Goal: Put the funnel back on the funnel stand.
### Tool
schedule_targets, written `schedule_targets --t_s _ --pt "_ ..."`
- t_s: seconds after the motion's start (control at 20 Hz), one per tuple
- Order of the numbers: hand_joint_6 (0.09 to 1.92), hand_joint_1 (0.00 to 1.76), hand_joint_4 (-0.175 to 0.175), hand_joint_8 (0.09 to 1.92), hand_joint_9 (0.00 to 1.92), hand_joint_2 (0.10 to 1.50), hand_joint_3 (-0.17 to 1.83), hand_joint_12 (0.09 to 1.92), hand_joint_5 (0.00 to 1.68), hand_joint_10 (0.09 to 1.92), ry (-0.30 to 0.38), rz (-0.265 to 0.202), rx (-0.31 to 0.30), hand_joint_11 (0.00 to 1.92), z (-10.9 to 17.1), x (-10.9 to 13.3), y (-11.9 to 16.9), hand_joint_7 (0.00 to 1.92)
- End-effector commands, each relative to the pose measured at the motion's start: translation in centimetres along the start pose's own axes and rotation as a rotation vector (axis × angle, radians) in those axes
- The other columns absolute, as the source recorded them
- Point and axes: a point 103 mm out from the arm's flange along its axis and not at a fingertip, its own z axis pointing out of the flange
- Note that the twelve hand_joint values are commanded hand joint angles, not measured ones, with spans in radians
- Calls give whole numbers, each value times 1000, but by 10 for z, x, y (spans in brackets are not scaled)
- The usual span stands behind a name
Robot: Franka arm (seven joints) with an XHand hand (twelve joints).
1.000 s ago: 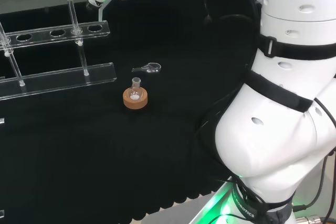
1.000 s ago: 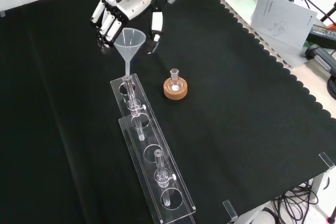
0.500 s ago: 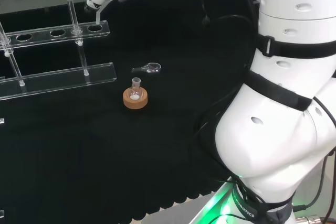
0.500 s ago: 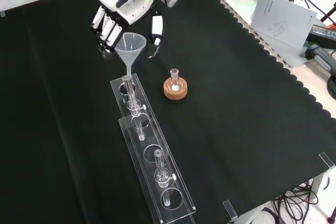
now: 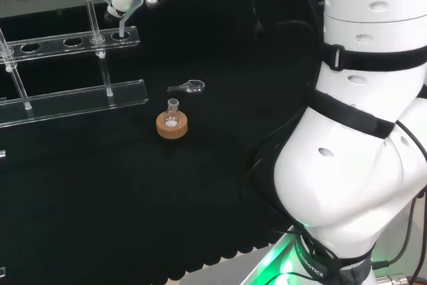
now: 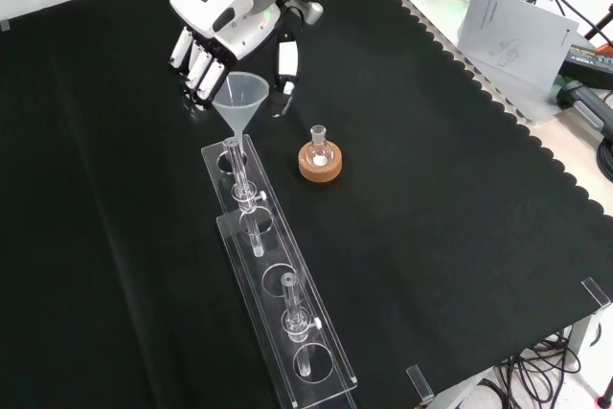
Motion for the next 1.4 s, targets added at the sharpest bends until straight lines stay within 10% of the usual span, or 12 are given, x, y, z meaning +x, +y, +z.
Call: schedule_targets --t_s 0.05,0.55,0.95,1.4 --pt "303 680 -45 707 1015 812 433 1300 501 483 -16 -10 28 578 13 9 10 579" --pt "300 677 -45 701 981 809 433 1299 498 473 -11 -15 50 573 26 12 18 559" --pt "87 576 -52 681 386 708 335 1400 294 673 34 -42 57 395 36 12 13 61" --pt "87 465 -46 403 134 685 167 1467 174 818 57 -30 -18 276 22 8 -19 0"
